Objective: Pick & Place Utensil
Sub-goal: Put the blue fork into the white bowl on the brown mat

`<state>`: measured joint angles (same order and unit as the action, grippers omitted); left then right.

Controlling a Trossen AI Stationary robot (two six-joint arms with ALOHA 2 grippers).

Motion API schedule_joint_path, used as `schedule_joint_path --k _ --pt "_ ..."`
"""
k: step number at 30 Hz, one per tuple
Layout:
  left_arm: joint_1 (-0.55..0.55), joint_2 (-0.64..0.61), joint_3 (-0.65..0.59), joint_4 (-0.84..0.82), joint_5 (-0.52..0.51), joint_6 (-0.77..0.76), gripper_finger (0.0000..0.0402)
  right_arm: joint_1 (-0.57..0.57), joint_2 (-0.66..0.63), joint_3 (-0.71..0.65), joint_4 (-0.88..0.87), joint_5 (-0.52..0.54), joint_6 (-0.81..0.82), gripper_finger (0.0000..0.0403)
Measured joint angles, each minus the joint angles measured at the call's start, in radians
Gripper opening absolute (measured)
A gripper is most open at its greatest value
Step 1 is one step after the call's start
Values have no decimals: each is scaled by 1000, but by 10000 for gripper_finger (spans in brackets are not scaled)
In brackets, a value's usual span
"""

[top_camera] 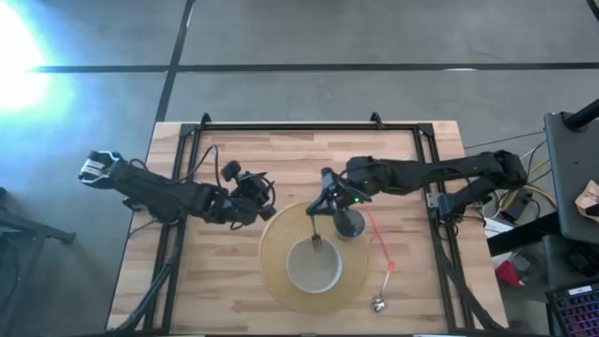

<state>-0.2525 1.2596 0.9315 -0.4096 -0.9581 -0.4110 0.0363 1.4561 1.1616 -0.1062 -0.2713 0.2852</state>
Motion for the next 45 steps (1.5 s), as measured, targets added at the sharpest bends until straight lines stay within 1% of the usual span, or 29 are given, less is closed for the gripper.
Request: schedule_joint_path --k 4,6,12,15,25,40,45 --pt "14 -34 -64 57 0 -11 149 -14 60 -1 33 -46 3 8" --pt "22 -52 -96 111 1 4 149 -23 90 -1 52 -87 3 8" --pt "48 -95 -181 205 53 19 149 -38 167 -1 147 -156 24 8" --pt "50 -108 -219 247 59 13 149 -48 199 -1 179 -174 30 8" --pt "54 -128 -222 270 82 21 149 -67 281 -3 202 -184 30 8" --pt "54 -128 -222 267 83 23 149 -65 333 -17 190 -185 26 8" --pt "53 -128 -222 267 83 23 149 -65 344 -21 187 -187 2 8"
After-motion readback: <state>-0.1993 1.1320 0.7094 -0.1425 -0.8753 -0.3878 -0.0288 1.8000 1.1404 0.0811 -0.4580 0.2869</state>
